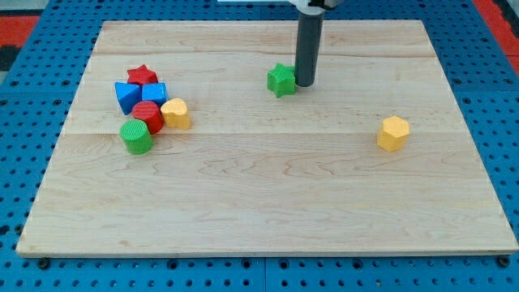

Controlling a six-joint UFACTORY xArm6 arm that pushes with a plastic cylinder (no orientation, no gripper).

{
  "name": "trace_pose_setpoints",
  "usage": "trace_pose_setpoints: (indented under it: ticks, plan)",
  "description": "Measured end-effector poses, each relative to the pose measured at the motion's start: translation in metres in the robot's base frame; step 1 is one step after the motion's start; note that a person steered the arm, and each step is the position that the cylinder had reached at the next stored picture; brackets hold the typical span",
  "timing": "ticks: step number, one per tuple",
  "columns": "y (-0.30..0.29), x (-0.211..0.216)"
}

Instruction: Move the green star parallel to the red star to the right

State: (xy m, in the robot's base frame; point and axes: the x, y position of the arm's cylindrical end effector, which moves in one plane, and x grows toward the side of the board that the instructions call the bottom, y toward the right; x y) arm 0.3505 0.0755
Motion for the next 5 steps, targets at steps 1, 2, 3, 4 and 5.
trace_pose_setpoints:
  ticks: [1, 2, 3, 4, 5]
  plan:
    - [0.023, 0.054]
    - [0.010, 0.062]
    - [-0.008, 0.062]
    - [-0.008, 0.051]
    - [-0.030, 0.007]
